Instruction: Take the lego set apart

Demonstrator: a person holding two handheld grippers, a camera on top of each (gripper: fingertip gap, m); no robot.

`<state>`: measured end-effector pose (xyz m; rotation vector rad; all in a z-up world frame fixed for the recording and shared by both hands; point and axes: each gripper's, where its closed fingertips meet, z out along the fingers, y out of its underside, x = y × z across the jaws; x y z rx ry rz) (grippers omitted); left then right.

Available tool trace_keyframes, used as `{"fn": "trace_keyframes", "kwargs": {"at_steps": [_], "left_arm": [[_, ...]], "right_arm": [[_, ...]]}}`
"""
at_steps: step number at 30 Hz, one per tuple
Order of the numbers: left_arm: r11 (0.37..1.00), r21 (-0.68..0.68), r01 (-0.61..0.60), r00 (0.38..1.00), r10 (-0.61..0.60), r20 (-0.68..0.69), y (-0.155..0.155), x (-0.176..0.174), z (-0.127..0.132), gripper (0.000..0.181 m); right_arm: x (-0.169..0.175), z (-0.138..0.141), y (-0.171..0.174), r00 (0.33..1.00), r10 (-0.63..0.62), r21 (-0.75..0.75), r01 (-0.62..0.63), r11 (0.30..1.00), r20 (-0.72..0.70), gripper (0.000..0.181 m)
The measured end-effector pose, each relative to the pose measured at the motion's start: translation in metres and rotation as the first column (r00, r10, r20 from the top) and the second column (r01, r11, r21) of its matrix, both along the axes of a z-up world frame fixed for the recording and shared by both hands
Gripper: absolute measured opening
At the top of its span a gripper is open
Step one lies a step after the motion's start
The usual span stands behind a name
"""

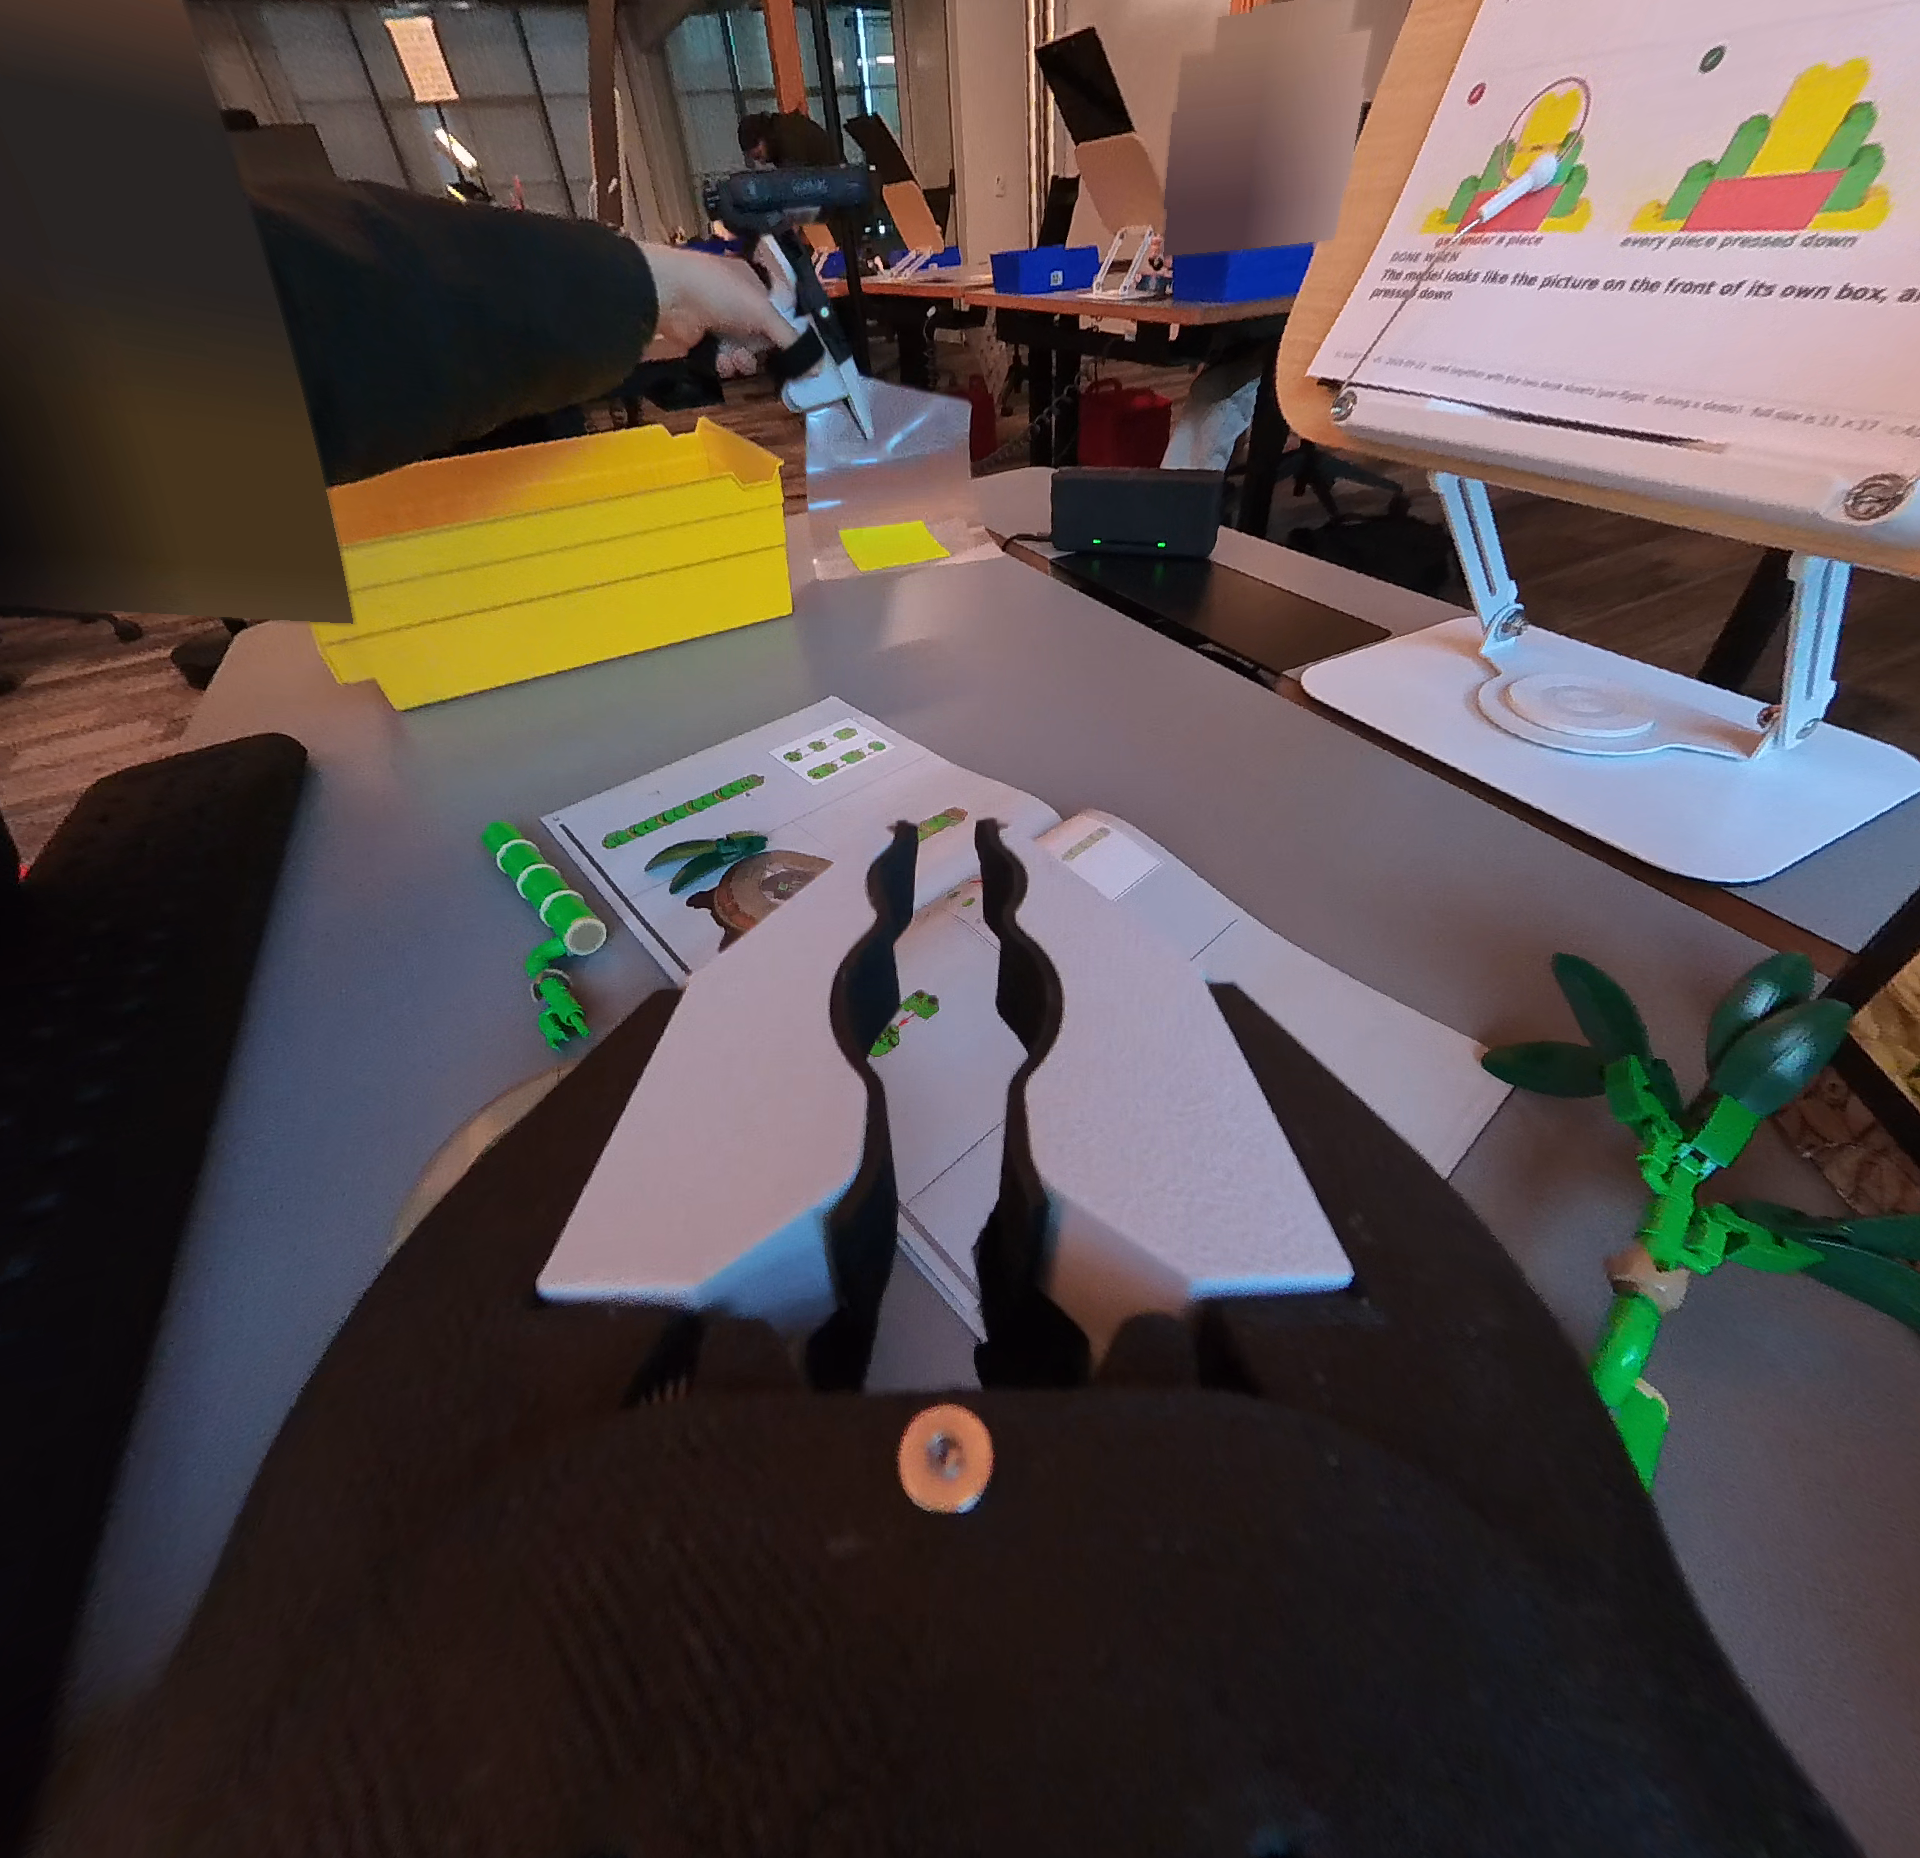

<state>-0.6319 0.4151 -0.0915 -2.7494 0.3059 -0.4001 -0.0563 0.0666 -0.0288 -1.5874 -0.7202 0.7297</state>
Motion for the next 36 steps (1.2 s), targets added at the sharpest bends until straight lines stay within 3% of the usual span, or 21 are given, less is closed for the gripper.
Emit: {"fn": "trace_keyframes", "kwargs": {"at_steps": [2,8,12,15,17,18,20,23,25,26,28,30,31,33,36], "left_arm": [[1.000,-0.002,0.014,1.000,-0.014,0.003,0.002,0.002,-0.006,0.002],[0.996,-0.084,0.041,0.996,-0.047,-0.073,-0.006,0.001,-0.029,0.057],[0.999,-0.032,0.016,0.999,-0.017,-0.040,-0.003,0.005,-0.014,0.072],[0.993,0.108,-0.043,0.994,0.054,-0.094,0.003,-0.017,0.016,0.075],[0.959,0.280,-0.037,0.978,0.092,-0.188,0.008,-0.035,0.052,0.074],[0.917,0.399,-0.009,0.968,0.108,-0.227,0.010,-0.038,0.078,0.076],[0.775,0.627,0.082,0.956,0.118,-0.270,0.004,-0.026,0.137,0.066],[0.488,0.841,0.232,0.951,0.067,-0.301,-0.039,0.032,0.211,0.055],[0.333,0.893,0.302,0.952,-0.062,-0.298,-0.087,0.096,0.230,0.044],[0.333,0.893,0.301,0.952,-0.149,-0.266,-0.113,0.131,0.225,0.034],[0.483,0.827,0.287,0.909,-0.409,-0.077,-0.175,0.213,0.197,0.056],[0.603,0.713,0.358,0.735,-0.653,0.183,-0.258,0.295,0.170,0.065],[0.624,0.672,0.399,0.637,-0.716,0.286,-0.295,0.327,0.160,0.067],[0.625,0.637,0.451,0.500,-0.768,0.400,-0.350,0.379,0.140,0.066],[0.533,0.622,0.573,0.470,-0.836,0.284,-0.385,0.429,0.092,0.069]], "right_arm": [[-0.001,-0.002,0.000,1.000,0.004,-0.005,-0.004,1.000,0.010,0.011],[-0.004,-0.008,-0.001,0.999,0.014,-0.011,-0.013,1.000,0.043,0.011],[-0.003,0.007,-0.004,0.999,-0.007,0.088,0.003,0.996,0.047,0.010],[-0.004,0.014,-0.007,0.999,-0.012,0.115,0.007,0.993,0.041,0.010],[-0.005,0.015,-0.008,0.998,-0.016,0.127,0.009,0.992,0.057,0.010],[-0.006,0.015,-0.008,0.997,-0.021,0.136,0.012,0.991,0.068,0.010],[-0.007,0.013,-0.007,0.995,-0.033,0.146,0.019,0.989,0.093,0.010],[-0.011,0.002,-0.006,0.990,-0.025,0.124,0.008,0.992,0.136,0.010],[-0.014,-0.003,-0.006,0.986,-0.014,0.112,-0.005,0.994,0.165,0.010],[-0.015,-0.004,-0.007,0.983,-0.013,0.120,-0.009,0.993,0.182,0.010],[-0.019,-0.003,-0.010,0.978,-0.012,0.145,-0.019,0.989,0.207,0.011],[-0.022,-0.001,-0.014,0.977,0.003,0.150,-0.036,0.988,0.215,0.011],[-0.025,-0.002,-0.018,0.977,0.038,0.134,-0.067,0.989,0.211,0.011],[-0.030,-0.010,-0.029,0.972,0.148,0.028,-0.156,0.987,0.182,0.020],[-0.032,-0.022,-0.039,0.962,0.248,-0.089,-0.239,0.967,0.111,0.033]]}}
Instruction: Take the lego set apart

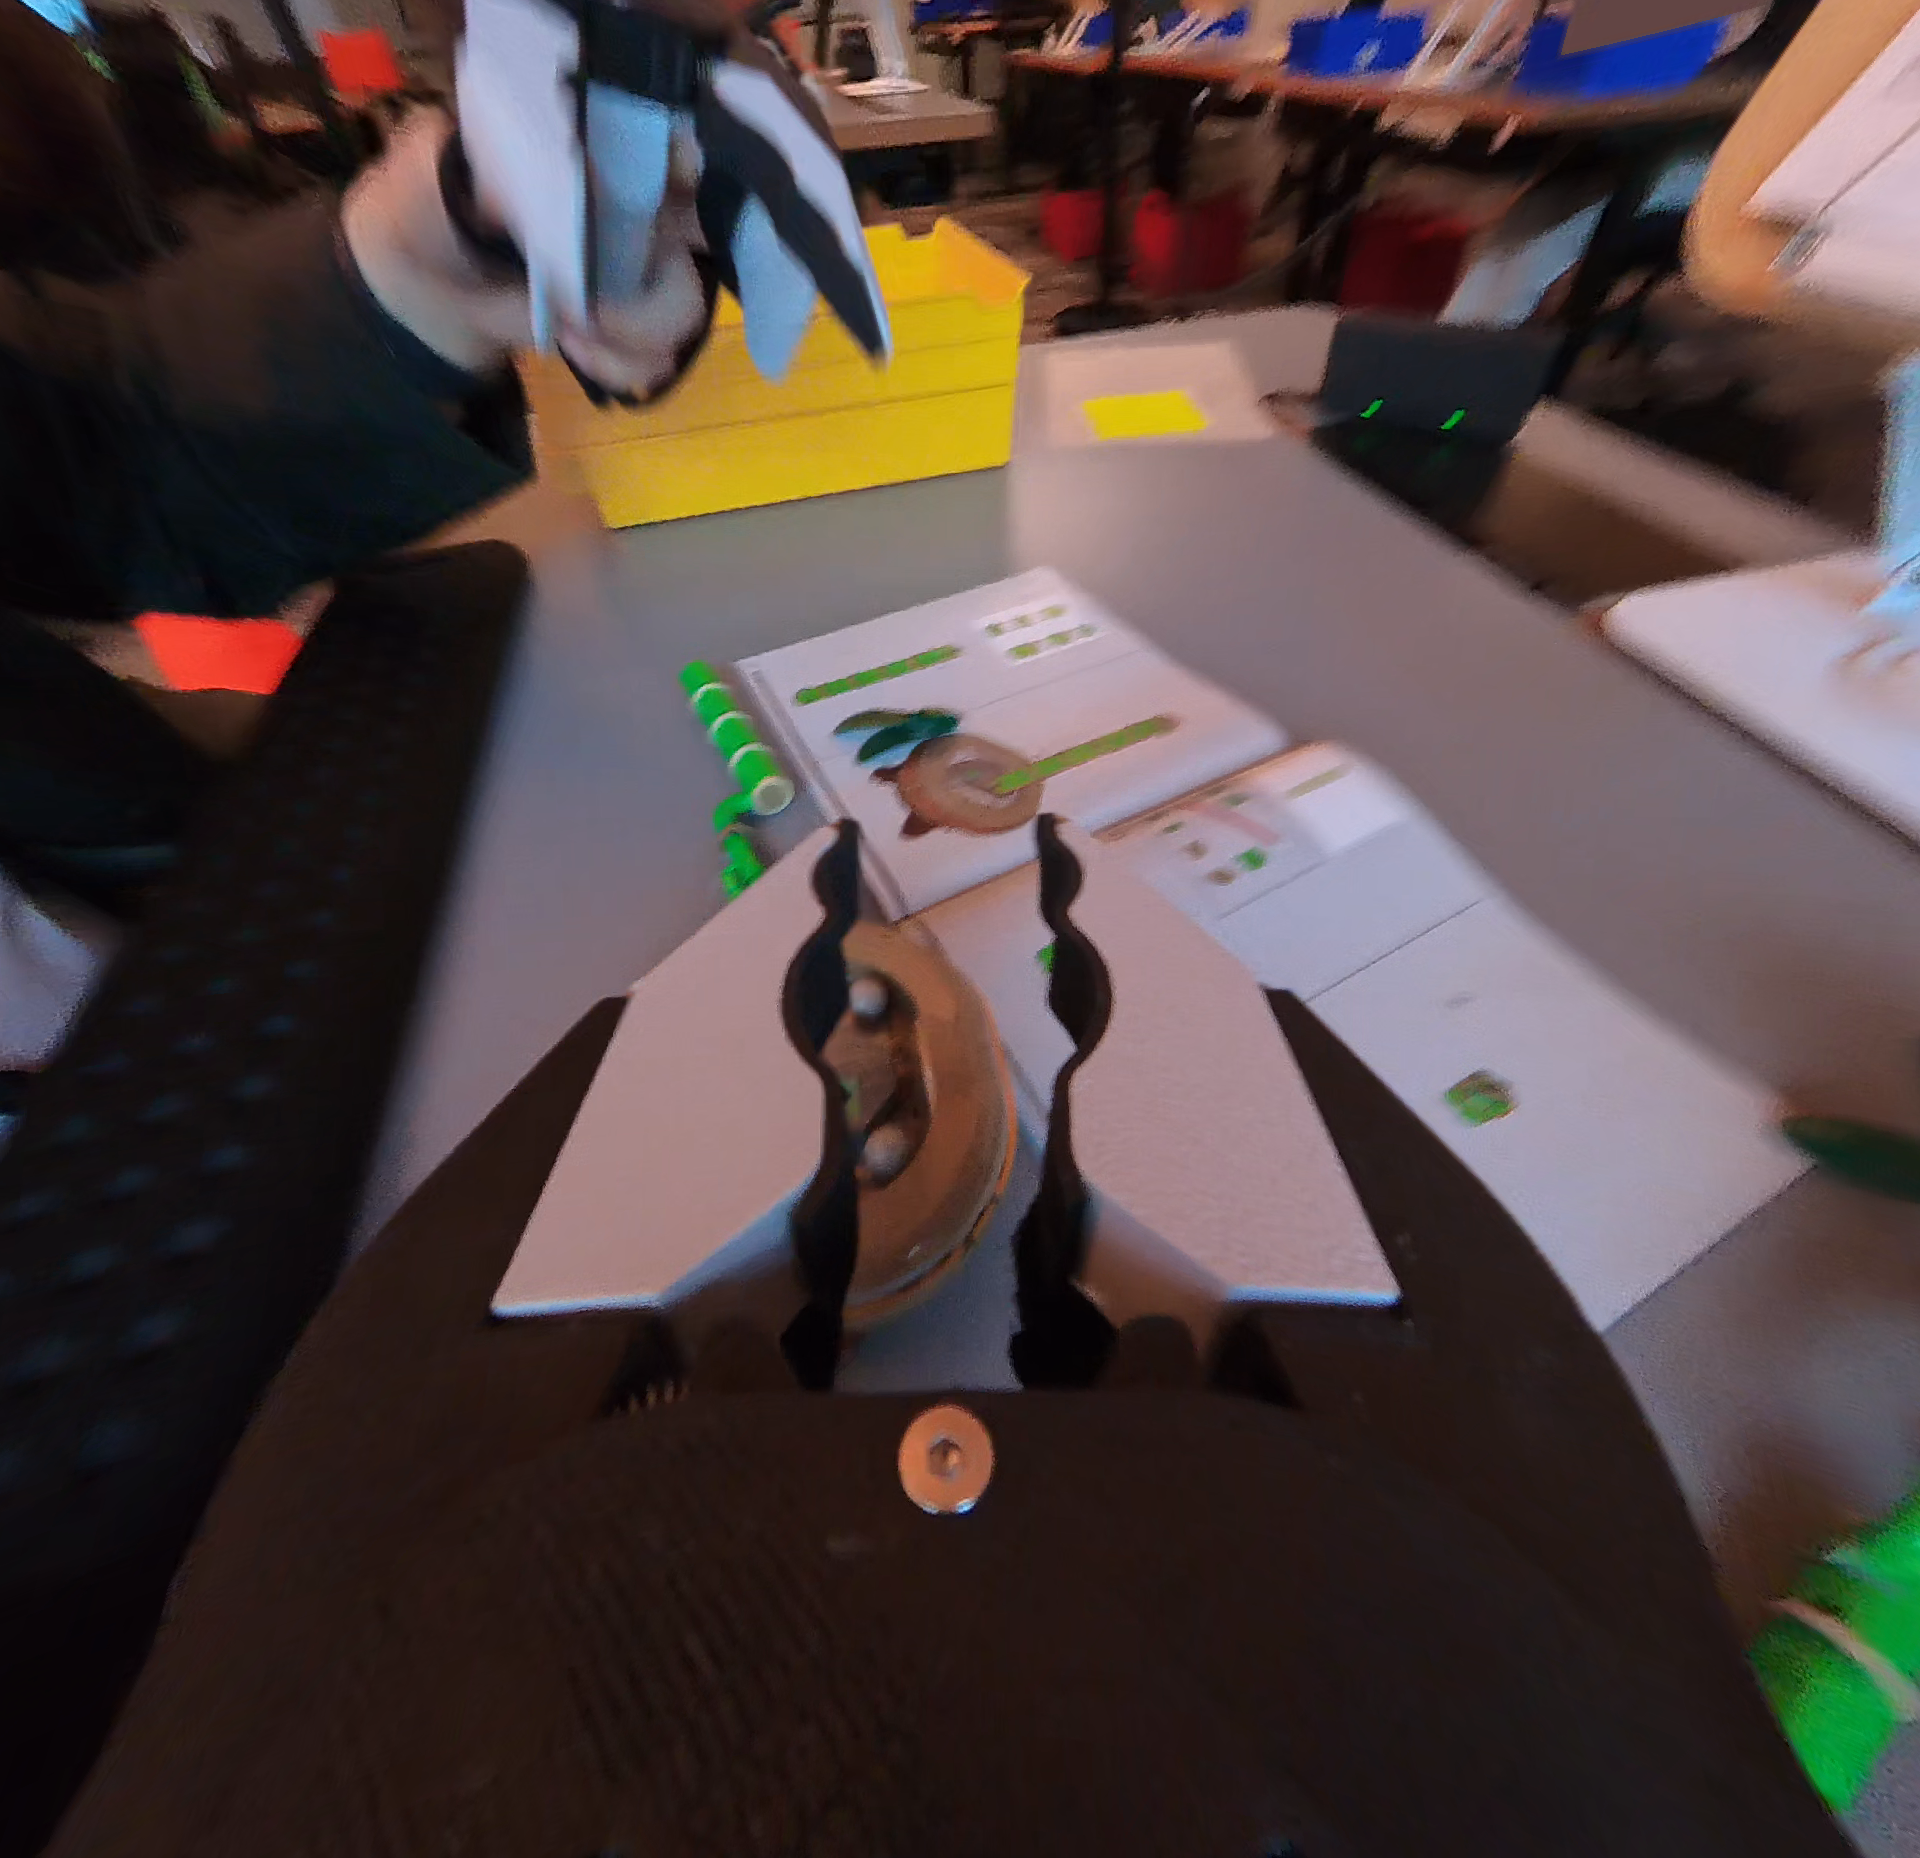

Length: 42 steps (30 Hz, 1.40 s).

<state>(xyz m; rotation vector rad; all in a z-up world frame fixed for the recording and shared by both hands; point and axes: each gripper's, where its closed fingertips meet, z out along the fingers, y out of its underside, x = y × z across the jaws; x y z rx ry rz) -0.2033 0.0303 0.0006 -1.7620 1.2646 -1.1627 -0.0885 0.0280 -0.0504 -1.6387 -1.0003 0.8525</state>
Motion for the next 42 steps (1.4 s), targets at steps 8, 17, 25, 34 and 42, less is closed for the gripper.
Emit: {"fn": "trace_keyframes", "kwargs": {"at_steps": [8,17,25,34,42], "left_arm": [[0.950,0.234,0.206,0.957,-0.146,-0.251,-0.017,0.039,-0.079,0.071],[0.899,0.158,0.409,0.909,-0.386,-0.158,-0.047,0.038,-0.100,0.048],[0.851,0.216,0.478,0.863,-0.410,-0.295,-0.062,0.055,-0.130,0.028],[0.822,0.265,0.504,0.828,-0.371,-0.421,-0.061,0.062,-0.154,0.007],[0.846,0.264,0.462,0.869,-0.374,-0.324,-0.059,0.039,-0.120,0.006]], "right_arm": [[0.000,0.001,-0.020,0.999,0.041,-0.017,-0.040,0.999,0.034,0.100],[-0.011,-0.040,-0.022,0.960,0.074,-0.026,-0.069,0.997,0.268,0.086],[0.010,-0.013,-0.001,0.992,-0.049,0.064,0.041,0.997,0.120,0.073],[-0.013,-0.055,-0.039,0.943,0.149,-0.122,-0.117,0.986,0.298,0.111],[-0.015,-0.065,-0.042,0.928,0.176,-0.119,-0.144,0.982,0.328,0.101]]}}
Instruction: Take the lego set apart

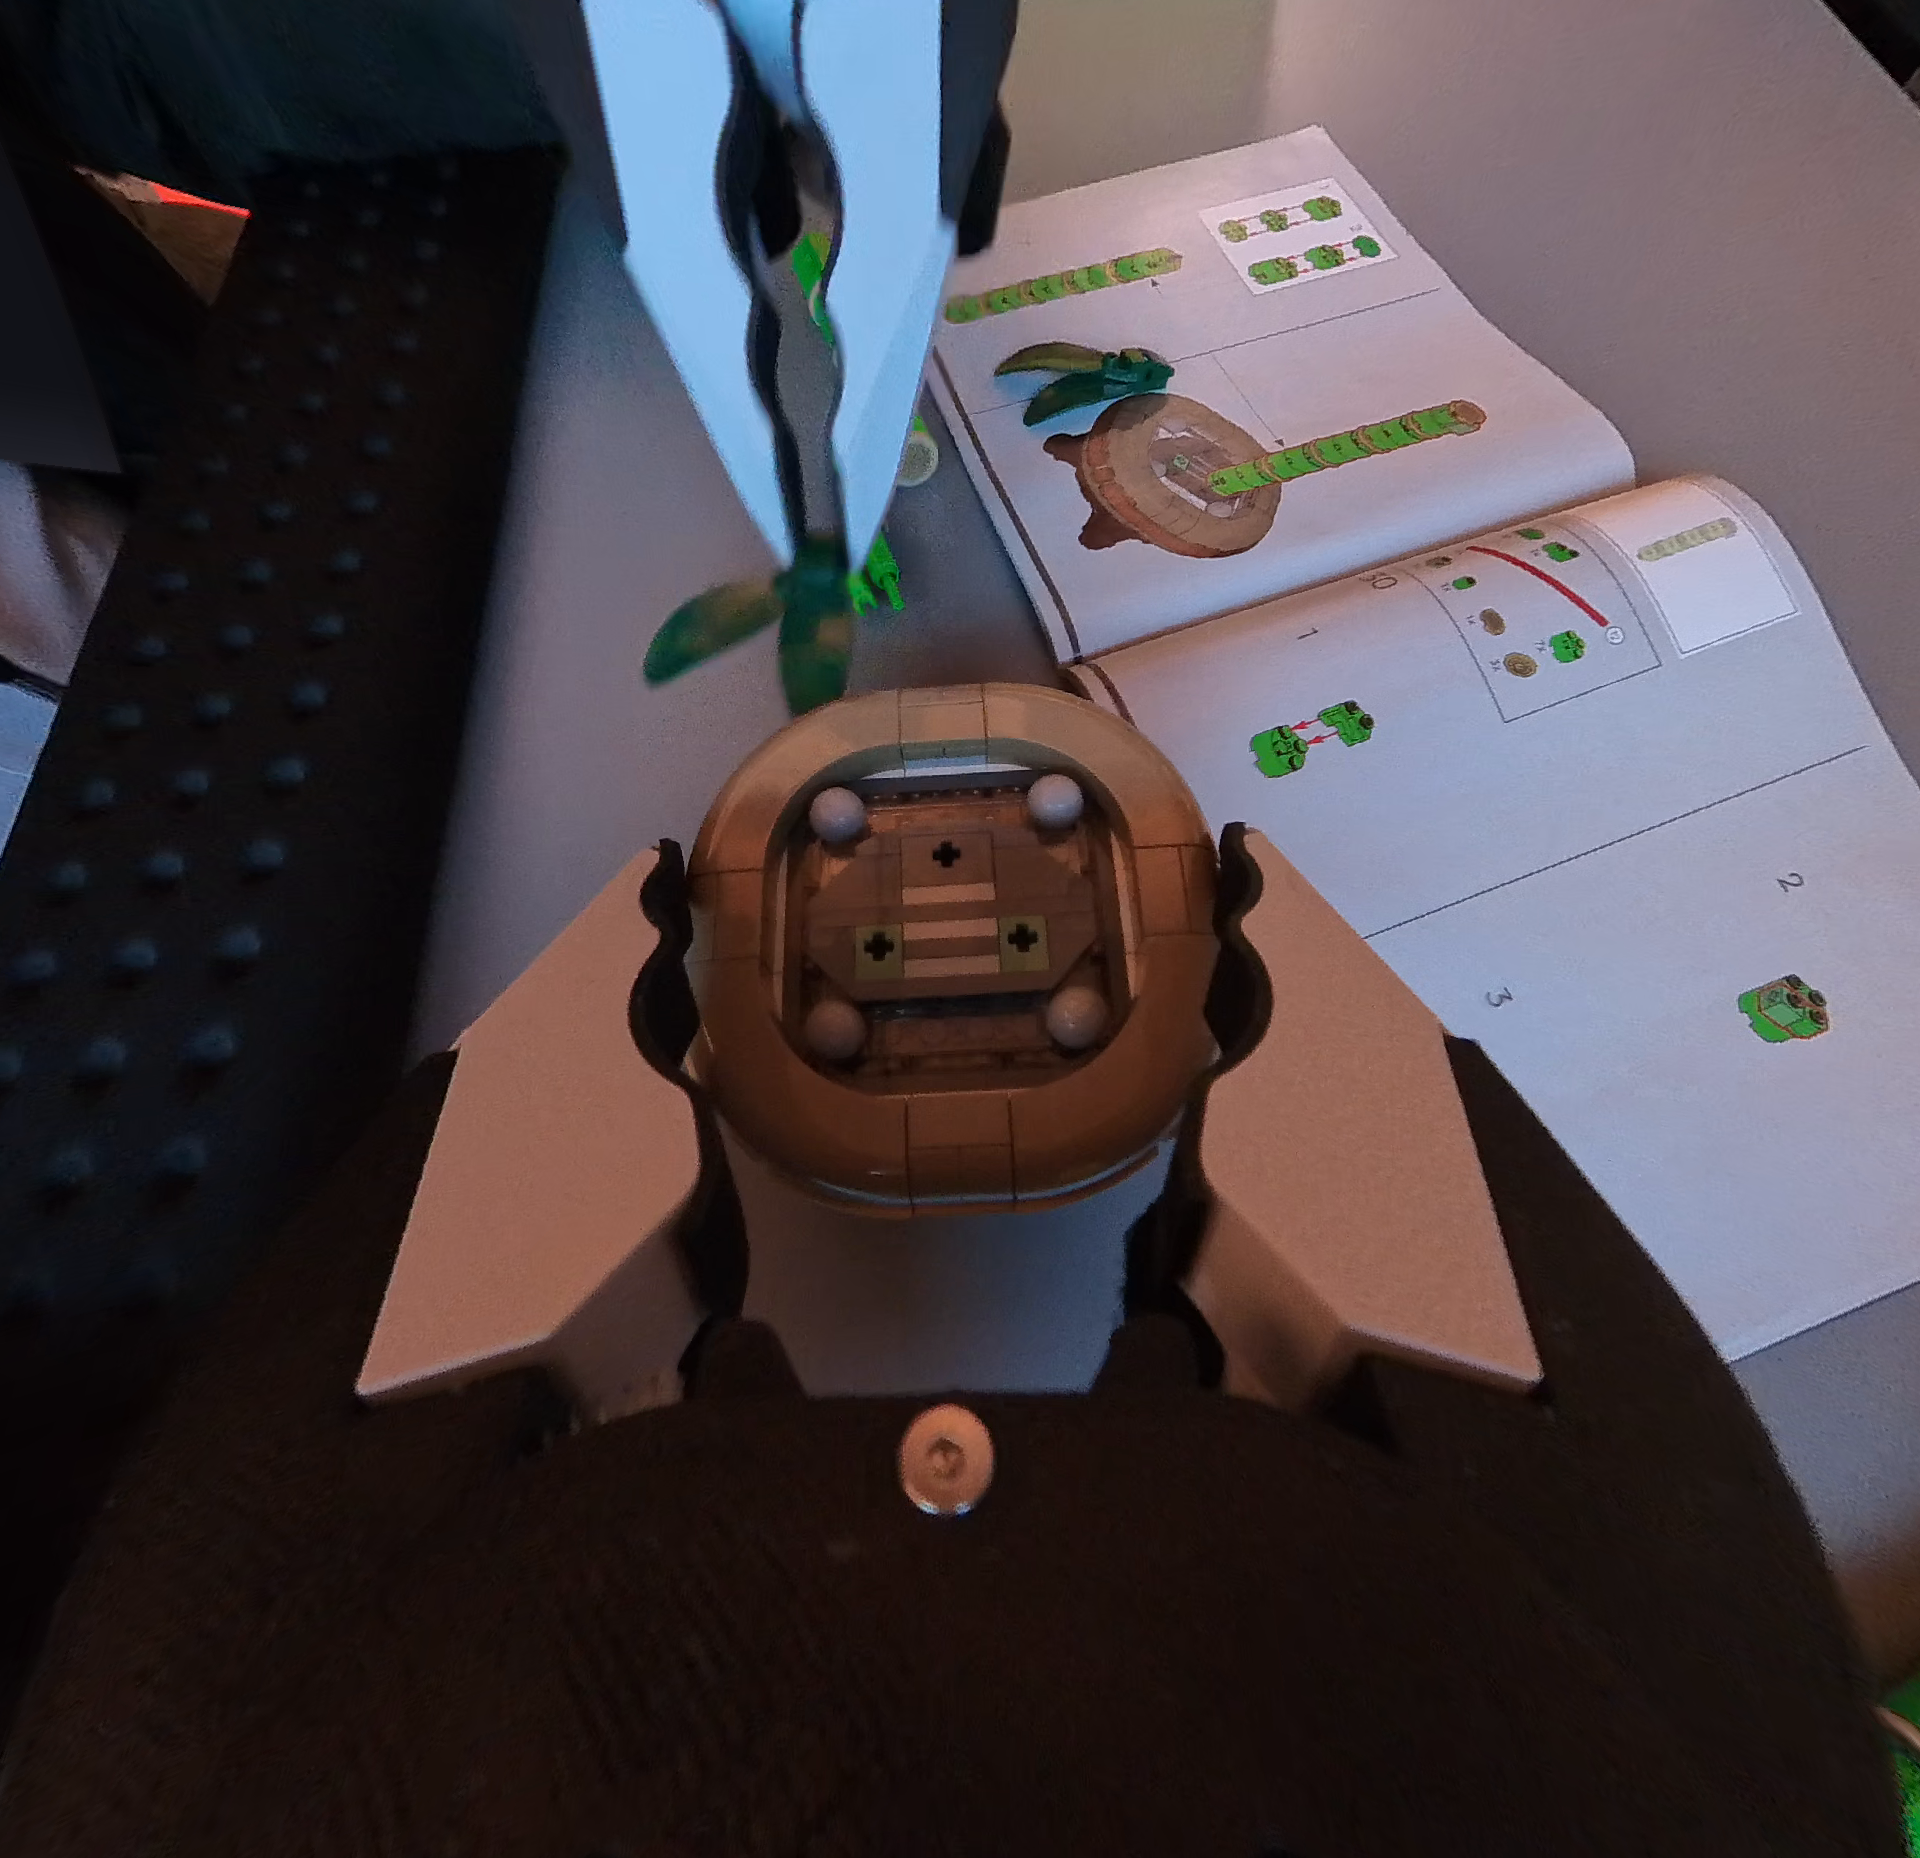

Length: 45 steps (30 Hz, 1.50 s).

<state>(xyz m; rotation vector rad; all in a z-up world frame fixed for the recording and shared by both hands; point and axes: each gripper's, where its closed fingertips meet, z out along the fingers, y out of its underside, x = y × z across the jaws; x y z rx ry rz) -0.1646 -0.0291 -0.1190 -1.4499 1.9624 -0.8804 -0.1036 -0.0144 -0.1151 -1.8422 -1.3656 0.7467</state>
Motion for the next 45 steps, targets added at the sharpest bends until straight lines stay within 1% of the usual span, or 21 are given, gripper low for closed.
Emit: {"fn": "trace_keyframes", "kwargs": {"at_steps": [3,6,9,10,11,13,14,15,16,17,19,20,21,23,27,28,29,33,38,41,45], "left_arm": [[0.996,0.002,-0.094,0.990,0.093,0.103,0.024,-0.011,0.028,0.006],[0.984,-0.048,-0.172,0.962,0.178,0.206,0.048,-0.026,0.054,0.006],[0.957,-0.116,-0.267,0.900,0.291,0.325,0.078,-0.043,0.079,0.006],[0.945,-0.145,-0.293,0.868,0.327,0.374,0.087,-0.050,0.088,0.006],[0.934,-0.172,-0.313,0.837,0.357,0.415,0.095,-0.056,0.097,0.006],[0.916,-0.203,-0.346,0.785,0.401,0.472,0.108,-0.069,0.110,0.006],[0.910,-0.208,-0.358,0.767,0.413,0.492,0.112,-0.074,0.114,0.006],[0.901,-0.207,-0.382,0.743,0.433,0.510,0.118,-0.080,0.119,0.006],[0.883,-0.202,-0.425,0.709,0.463,0.532,0.124,-0.086,0.124,0.006],[0.863,-0.198,-0.465,0.671,0.489,0.557,0.130,-0.093,0.130,0.006],[0.846,-0.194,-0.496,0.622,0.502,0.601,0.132,-0.103,0.144,0.006],[0.842,-0.188,-0.506,0.604,0.501,0.620,0.133,-0.107,0.149,0.006],[0.840,-0.187,-0.509,0.591,0.499,0.634,0.133,-0.110,0.154,0.005],[0.833,-0.200,-0.516,0.574,0.509,0.641,0.135,-0.116,0.157,0.005],[0.818,-0.254,-0.516,0.545,0.542,0.639,0.143,-0.124,0.156,0.006],[0.816,-0.265,-0.514,0.542,0.548,0.637,0.144,-0.125,0.155,0.006],[0.812,-0.271,-0.517,0.539,0.555,0.633,0.147,-0.127,0.153,0.006],[0.788,-0.286,-0.545,0.523,0.586,0.619,0.156,-0.134,0.150,0.006],[0.782,-0.309,-0.542,0.497,0.594,0.633,0.158,-0.142,0.155,0.006],[0.780,-0.314,-0.542,0.484,0.594,0.642,0.158,-0.145,0.159,0.006],[0.781,-0.316,-0.539,0.470,0.590,0.656,0.156,-0.149,0.164,0.006]], "right_arm": [[0.001,0.005,-0.004,0.999,0.004,-0.051,-0.006,0.999,-0.046,0.099],[0.001,0.029,-0.002,0.972,-0.030,-0.118,0.003,0.993,-0.231,0.096],[0.004,0.062,0.026,0.933,-0.157,-0.038,0.153,0.988,-0.324,0.078],[-0.001,0.072,0.033,0.939,-0.166,0.023,0.181,0.983,-0.300,0.075],[-0.009,0.076,0.036,0.965,-0.148,0.097,0.172,0.980,-0.216,0.072],[-0.028,0.070,0.041,0.994,-0.103,0.200,0.093,0.975,0.042,0.067],[-0.037,0.062,0.042,0.980,-0.076,0.210,0.037,0.977,0.184,0.067],[-0.044,0.052,0.045,0.943,-0.055,0.190,-0.008,0.982,0.327,0.062],[-0.046,0.042,0.051,0.884,-0.049,0.180,-0.041,0.983,0.466,0.052],[-0.050,0.031,0.055,0.822,-0.015,0.167,-0.098,0.981,0.569,0.053],[-0.058,0.009,0.063,0.737,0.065,0.127,-0.201,0.971,0.672,0.054],[-0.058,-0.003,0.062,0.702,0.107,0.074,-0.222,0.972,0.704,0.061],[-0.058,-0.014,0.061,0.670,0.133,0.032,-0.228,0.973,0.730,0.067],[-0.057,-0.027,0.063,0.630,0.147,0.025,-0.256,0.966,0.763,0.067],[-0.054,-0.042,0.067,0.597,0.158,0.005,-0.262,0.965,0.787,0.056],[-0.054,-0.043,0.066,0.597,0.171,-0.023,-0.247,0.969,0.784,0.046],[-0.055,-0.044,0.067,0.606,0.175,-0.040,-0.230,0.972,0.776,0.046],[-0.064,-0.044,0.079,0.624,0.192,-0.068,-0.218,0.974,0.757,0.046],[-0.086,-0.045,0.104,0.635,0.201,-0.087,-0.207,0.974,0.746,0.045],[-0.098,-0.044,0.123,0.632,0.191,-0.076,-0.206,0.976,0.751,0.044],[-0.117,-0.043,0.150,0.658,0.145,-0.045,-0.167,0.985,0.739,0.043]]}}
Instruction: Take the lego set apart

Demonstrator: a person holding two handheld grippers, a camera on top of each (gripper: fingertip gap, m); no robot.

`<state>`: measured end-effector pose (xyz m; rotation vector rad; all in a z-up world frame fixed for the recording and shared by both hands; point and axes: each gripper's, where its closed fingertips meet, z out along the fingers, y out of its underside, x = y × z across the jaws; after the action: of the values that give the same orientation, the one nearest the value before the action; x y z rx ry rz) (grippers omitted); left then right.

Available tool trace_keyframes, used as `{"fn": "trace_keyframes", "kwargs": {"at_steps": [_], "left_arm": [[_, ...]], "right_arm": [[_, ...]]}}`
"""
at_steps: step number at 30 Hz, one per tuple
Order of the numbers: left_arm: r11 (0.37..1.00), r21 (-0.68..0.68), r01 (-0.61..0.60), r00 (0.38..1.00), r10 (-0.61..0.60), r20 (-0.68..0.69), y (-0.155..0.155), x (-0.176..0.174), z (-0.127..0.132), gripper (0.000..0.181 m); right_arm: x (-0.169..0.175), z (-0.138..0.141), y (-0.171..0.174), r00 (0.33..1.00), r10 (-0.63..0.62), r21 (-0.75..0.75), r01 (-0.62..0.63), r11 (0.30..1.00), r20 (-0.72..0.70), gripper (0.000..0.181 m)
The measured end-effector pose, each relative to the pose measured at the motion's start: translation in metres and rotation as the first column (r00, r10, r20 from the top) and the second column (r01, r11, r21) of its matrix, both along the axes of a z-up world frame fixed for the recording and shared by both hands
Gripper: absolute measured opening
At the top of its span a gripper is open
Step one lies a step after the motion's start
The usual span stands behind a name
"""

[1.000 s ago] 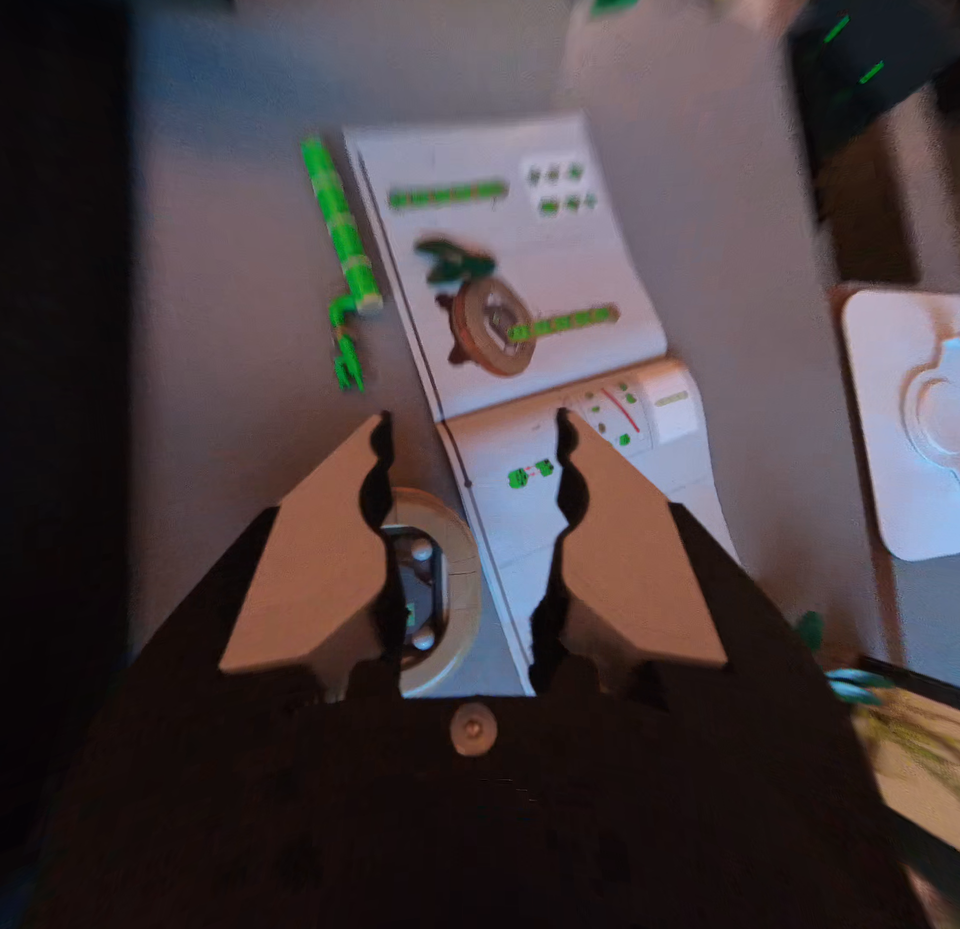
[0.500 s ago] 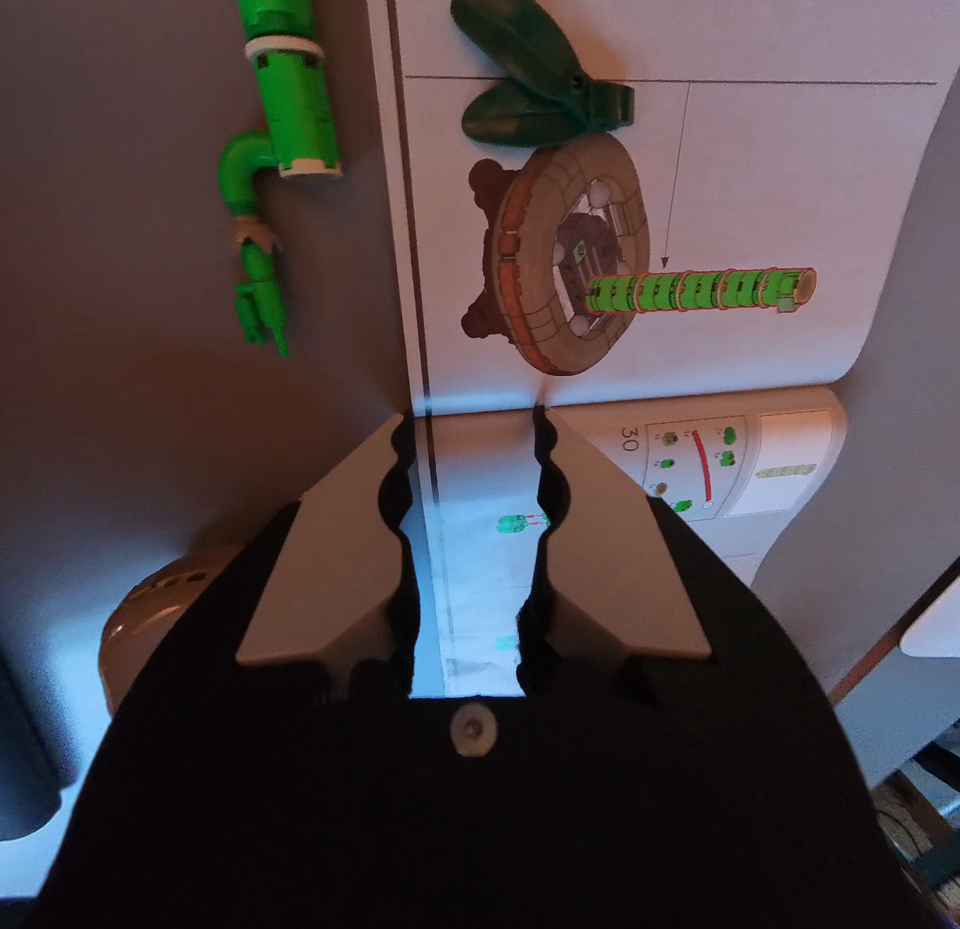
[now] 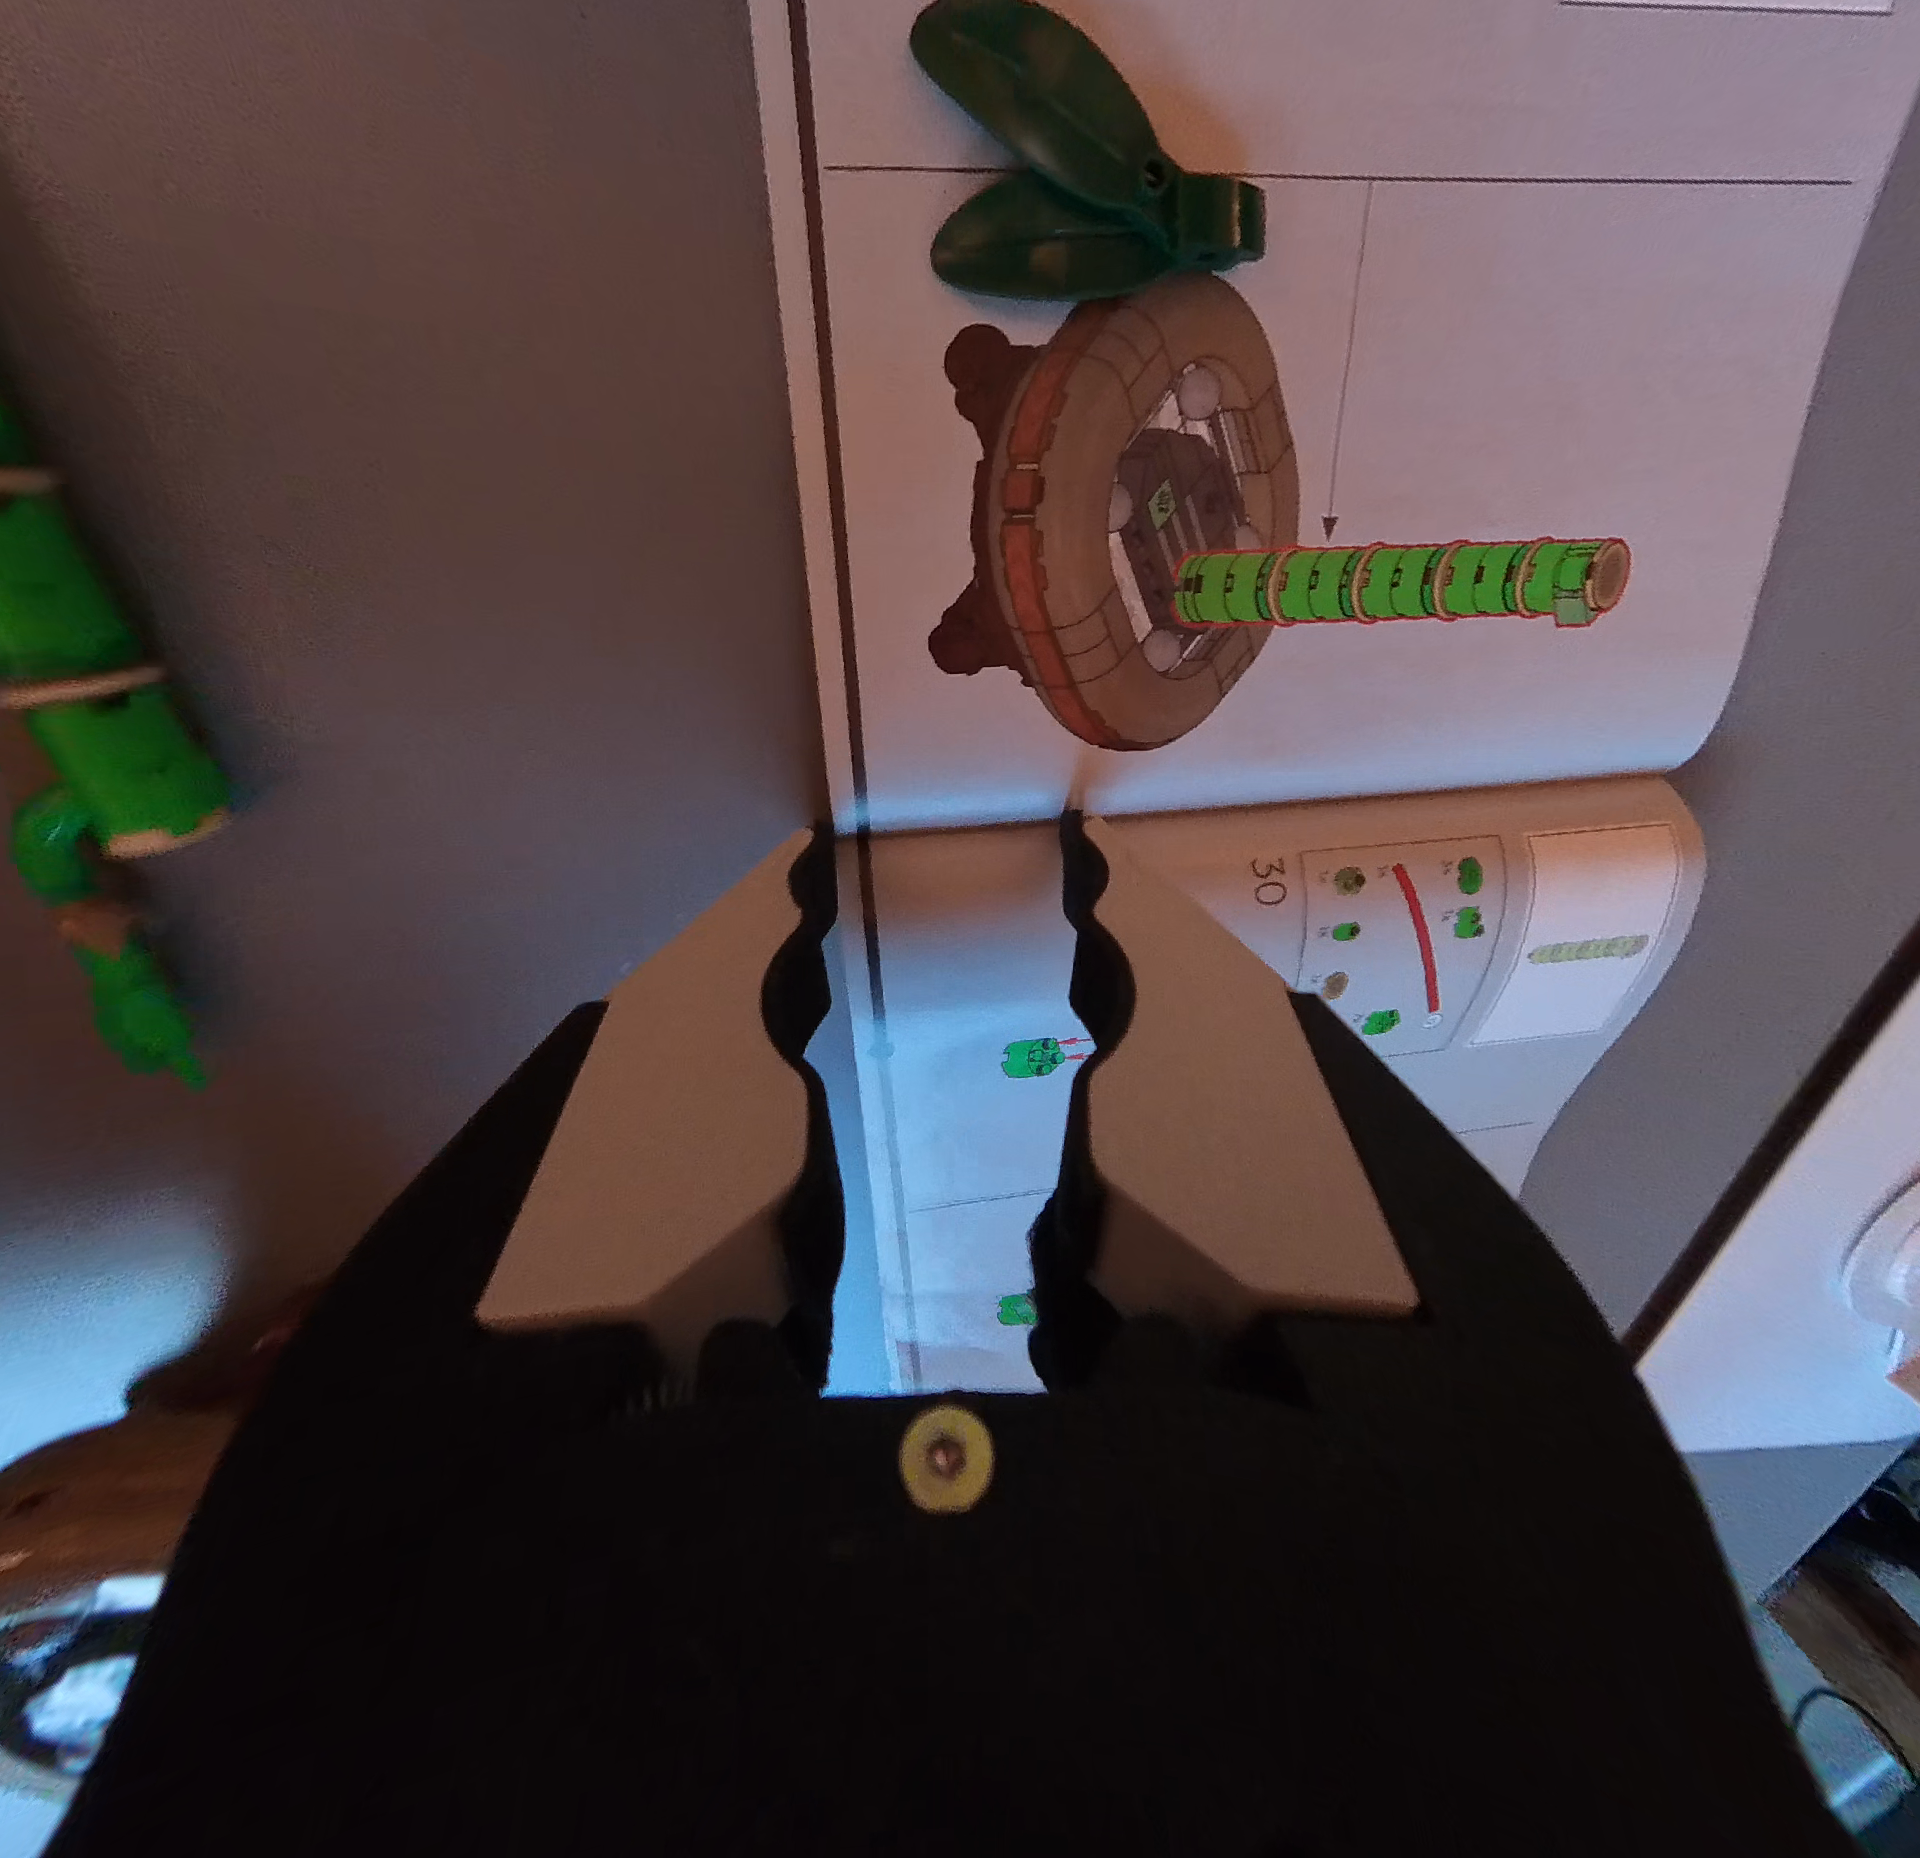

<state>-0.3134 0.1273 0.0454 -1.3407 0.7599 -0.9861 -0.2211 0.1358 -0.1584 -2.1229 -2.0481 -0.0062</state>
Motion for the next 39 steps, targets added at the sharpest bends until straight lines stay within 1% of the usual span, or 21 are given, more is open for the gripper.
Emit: {"fn": "trace_keyframes", "kwargs": {"at_steps": [3,6,8,9,10,12,13,15,17,18,19,20,22,23,24,26,27,30,35,37,39], "left_arm": [[1.000,-0.011,0.008,1.000,-0.008,0.008,0.000,0.000,-0.001,0.006],[1.000,-0.018,0.009,1.000,-0.009,0.000,0.000,0.002,-0.004,0.006],[1.000,-0.020,0.009,1.000,-0.009,-0.004,0.001,0.002,-0.004,0.006],[1.000,-0.019,0.007,1.000,-0.007,-0.001,0.001,0.001,-0.003,0.005],[1.000,-0.017,0.003,1.000,-0.003,0.006,0.001,-0.001,-0.002,0.006],[1.000,-0.021,-0.001,1.000,0.001,0.026,0.001,-0.004,0.002,0.006],[1.000,-0.023,0.000,0.999,0.001,0.036,0.001,-0.005,0.004,0.006],[1.000,-0.030,0.001,0.999,0.000,0.047,0.002,-0.005,0.005,0.006],[0.999,-0.039,0.006,0.999,-0.004,0.046,0.003,-0.003,0.002,0.006],[0.999,-0.045,0.008,0.999,-0.006,0.040,0.004,-0.001,-0.001,0.006],[0.999,-0.049,0.010,0.999,-0.009,0.031,0.004,0.001,-0.003,0.006],[0.999,-0.053,0.010,1.000,-0.009,0.021,0.005,0.003,-0.006,0.006],[0.998,-0.057,0.007,1.000,-0.007,0.003,0.005,0.006,-0.011,0.006],[0.998,-0.060,0.007,1.000,-0.007,-0.003,0.005,0.007,-0.013,0.006],[0.998,-0.063,0.009,1.000,-0.009,-0.006,0.005,0.008,-0.015,0.006],[0.998,-0.065,0.010,1.000,-0.010,-0.004,0.004,0.008,-0.015,0.006],[0.998,-0.064,0.010,1.000,-0.010,-0.004,0.003,0.008,-0.015,0.006],[0.998,-0.063,0.011,1.000,-0.011,-0.004,0.004,0.008,-0.014,0.006],[0.997,-0.070,0.016,1.000,-0.017,-0.015,0.004,0.009,-0.017,0.006],[0.997,-0.077,0.017,0.999,-0.019,-0.027,0.005,0.010,-0.020,0.006],[0.996,-0.085,0.016,0.999,-0.020,-0.042,0.006,0.012,-0.023,0.006]], "right_arm": [[-0.014,0.000,0.018,0.997,-0.057,0.005,0.058,0.998,-0.041,0.043],[-0.016,0.006,0.025,0.990,-0.116,0.020,0.117,0.993,-0.077,0.043],[-0.006,0.025,0.022,0.980,-0.144,0.065,0.153,0.986,-0.136,0.045],[0.003,0.040,0.019,0.971,-0.156,0.116,0.178,0.977,-0.180,0.053],[0.016,0.057,0.013,0.955,-0.177,0.161,0.218,0.962,-0.237,0.065],[0.051,0.093,-0.010,0.887,-0.254,0.223,0.356,0.908,-0.385,0.091],[0.071,0.107,-0.028,0.835,-0.290,0.226,0.429,0.875,-0.467,0.097],[0.108,0.123,-0.067,0.693,-0.336,0.197,0.569,0.798,-0.638,0.098],[0.129,0.120,-0.108,0.543,-0.356,0.110,0.648,0.754,-0.760,0.102],[0.136,0.109,-0.126,0.493,-0.396,0.054,0.675,0.735,-0.775,0.107],[0.140,0.095,-0.141,0.465,-0.437,0.009,0.693,0.721,-0.770,0.112],[0.142,0.082,-0.153,0.455,-0.464,-0.010,0.705,0.709,-0.760,0.115],[0.153,0.060,-0.162,0.475,-0.501,0.032,0.748,0.663,-0.724,0.117],[0.156,0.054,-0.162,0.474,-0.508,0.044,0.760,0.648,-0.719,0.116],[0.155,0.048,-0.162,0.464,-0.520,0.022,0.761,0.649,-0.717,0.109],[0.149,0.046,-0.160,0.421,-0.536,-0.041,0.758,0.651,-0.731,0.097],[0.150,0.046,-0.155,0.410,-0.542,-0.047,0.765,0.642,-0.734,0.096],[0.156,0.046,-0.135,0.397,-0.557,-0.051,0.781,0.623,-0.729,0.096],[0.165,0.045,-0.089,0.398,-0.568,-0.051,0.787,0.615,-0.720,0.096],[0.167,0.045,-0.073,0.381,-0.575,-0.070,0.789,0.610,-0.724,0.096],[0.164,0.050,-0.070,0.383,-0.561,-0.109,0.749,0.654,-0.734,0.101]]}}
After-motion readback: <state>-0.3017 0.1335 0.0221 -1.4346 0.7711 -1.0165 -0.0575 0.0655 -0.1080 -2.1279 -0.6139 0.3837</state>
